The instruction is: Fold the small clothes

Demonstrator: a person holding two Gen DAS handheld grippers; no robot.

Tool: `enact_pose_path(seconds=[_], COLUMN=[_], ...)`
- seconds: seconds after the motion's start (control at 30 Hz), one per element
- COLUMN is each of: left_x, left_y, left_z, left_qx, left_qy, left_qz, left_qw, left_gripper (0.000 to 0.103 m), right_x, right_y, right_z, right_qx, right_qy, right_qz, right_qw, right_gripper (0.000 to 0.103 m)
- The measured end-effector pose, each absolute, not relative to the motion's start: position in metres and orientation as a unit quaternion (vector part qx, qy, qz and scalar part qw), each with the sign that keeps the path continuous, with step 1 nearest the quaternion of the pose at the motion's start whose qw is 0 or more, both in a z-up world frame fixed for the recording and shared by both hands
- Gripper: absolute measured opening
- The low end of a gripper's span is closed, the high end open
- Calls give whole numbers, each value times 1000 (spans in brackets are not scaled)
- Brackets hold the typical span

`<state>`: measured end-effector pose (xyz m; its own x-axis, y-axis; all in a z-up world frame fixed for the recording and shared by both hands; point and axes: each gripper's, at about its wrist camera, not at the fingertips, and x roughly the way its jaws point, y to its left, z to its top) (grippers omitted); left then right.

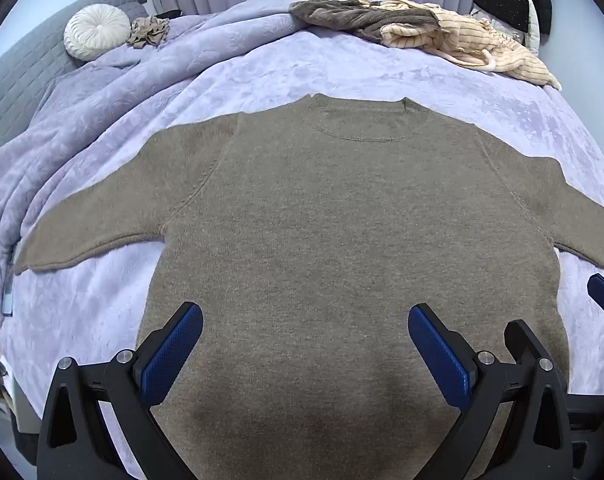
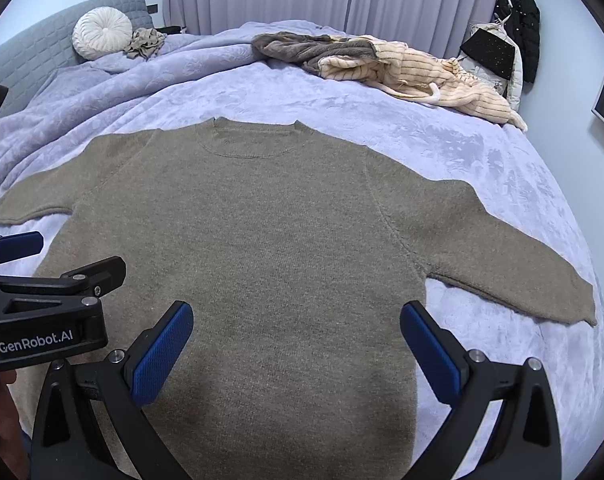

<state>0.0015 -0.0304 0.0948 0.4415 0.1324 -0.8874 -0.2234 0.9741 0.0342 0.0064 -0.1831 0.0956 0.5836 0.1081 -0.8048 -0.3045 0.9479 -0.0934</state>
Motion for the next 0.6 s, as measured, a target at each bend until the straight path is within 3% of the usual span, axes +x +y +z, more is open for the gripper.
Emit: enact_pose_path(seconds=[0.6], left_x=[13], left_y=[-69], left_z=[116], left_qx=[-29], left_qy=[512], left_qz=[83], left_qw=[855], left_gripper=[103], right_x=[16], right_y=[-237], right_z=[108], right_qx=[-73], right_qy=[434], right_qz=[80], right_qw=[894], right_gripper=[103])
